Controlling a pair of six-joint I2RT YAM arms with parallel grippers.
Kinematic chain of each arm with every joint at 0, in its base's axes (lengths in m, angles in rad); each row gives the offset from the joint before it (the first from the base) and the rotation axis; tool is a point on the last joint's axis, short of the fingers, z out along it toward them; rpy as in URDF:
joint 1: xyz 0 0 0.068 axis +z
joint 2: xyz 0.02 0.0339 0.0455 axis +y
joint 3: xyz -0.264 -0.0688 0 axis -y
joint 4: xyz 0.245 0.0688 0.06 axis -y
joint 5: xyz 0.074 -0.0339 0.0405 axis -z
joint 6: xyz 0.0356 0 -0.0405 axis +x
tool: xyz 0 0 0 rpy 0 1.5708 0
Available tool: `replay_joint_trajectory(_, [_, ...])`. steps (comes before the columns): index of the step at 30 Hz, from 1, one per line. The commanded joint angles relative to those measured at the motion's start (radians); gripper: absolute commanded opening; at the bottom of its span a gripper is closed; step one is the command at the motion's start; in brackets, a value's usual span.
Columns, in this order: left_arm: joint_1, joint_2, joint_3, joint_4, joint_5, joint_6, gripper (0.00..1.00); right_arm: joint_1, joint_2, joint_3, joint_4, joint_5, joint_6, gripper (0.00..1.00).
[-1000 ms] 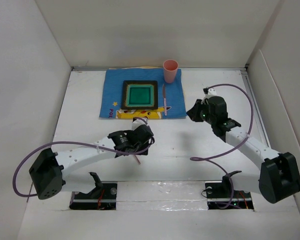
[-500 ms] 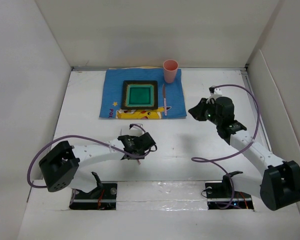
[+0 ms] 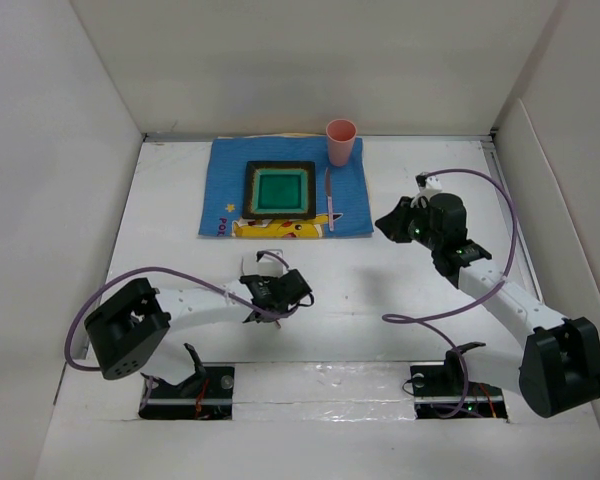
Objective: Set the dinner table for one person
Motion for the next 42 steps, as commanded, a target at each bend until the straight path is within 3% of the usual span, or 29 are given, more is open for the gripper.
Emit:
replay_joint_trajectory(1, [-0.002, 0.007, -0.029, 0.007, -0.017, -0.03, 0.38, -0.008, -0.001, 0.002, 0.054, -0.006, -0.008, 0.16])
replay_joint_trajectory(4, [-0.002, 0.008, -0.049, 0.03, 0.004, -0.029, 0.36, -0.008, 0.002, 0.001, 0.055, -0.001, -0.006, 0.16])
replay_joint_trajectory(6, [-0.002, 0.01, -0.062, 0.044, 0.026, -0.029, 0.28, -0.008, 0.001, 0.002, 0.054, -0.006, -0.008, 0.17])
replay_joint_trajectory(7, [-0.002, 0.01, -0.072, 0.059, 0.027, -0.023, 0.21, -0.008, -0.001, 0.001, 0.054, -0.006, -0.008, 0.17])
replay_joint_trajectory(8, [-0.002, 0.007, -0.072, 0.061, 0.029, -0.029, 0.04, -0.008, -0.004, -0.001, 0.054, 0.0, -0.008, 0.17])
replay_joint_trajectory(9, [-0.002, 0.004, -0.073, 0.066, 0.03, -0.029, 0.0, -0.008, -0.009, -0.002, 0.055, 0.008, -0.009, 0.17])
replay_joint_trajectory(13, [-0.002, -0.063, -0.075, 0.029, 0.021, -0.044, 0.0, -0.008, -0.015, -0.001, 0.046, 0.014, -0.014, 0.17])
replay_joint_trajectory(16, [-0.014, -0.224, -0.063, 0.015, 0.024, -0.056, 0.0, -0.008, -0.022, -0.008, 0.063, -0.001, -0.022, 0.22])
replay_joint_trajectory(20, [-0.014, -0.563, -0.084, 0.09, 0.029, -0.046, 0.0, 0.033, -0.01, -0.007, 0.119, -0.157, -0.028, 0.43])
replay_joint_trajectory(21, [-0.014, -0.676, -0.125, 0.197, 0.044, -0.012, 0.0, 0.074, -0.013, -0.014, 0.168, -0.203, -0.016, 0.53])
replay_joint_trajectory(22, [-0.014, -0.677, -0.125, 0.198, 0.044, -0.012, 0.0, 0.075, -0.013, -0.021, 0.169, -0.204, -0.016, 0.53])
replay_joint_trajectory(24, [-0.014, -0.848, -0.16, 0.309, 0.087, 0.04, 0.0, 0.145, -0.021, -0.04, 0.249, -0.248, 0.038, 0.68])
replay_joint_trajectory(32, [-0.014, -0.933, -0.201, 0.537, 0.243, 0.143, 0.0, 0.433, 0.001, -0.071, 0.564, -0.265, 0.208, 0.83])
replay_joint_trajectory(42, [-0.014, -0.975, -0.257, 0.691, 0.414, 0.152, 0.0, 0.524, 0.128, -0.004, 0.739, -0.313, 0.253, 0.8])
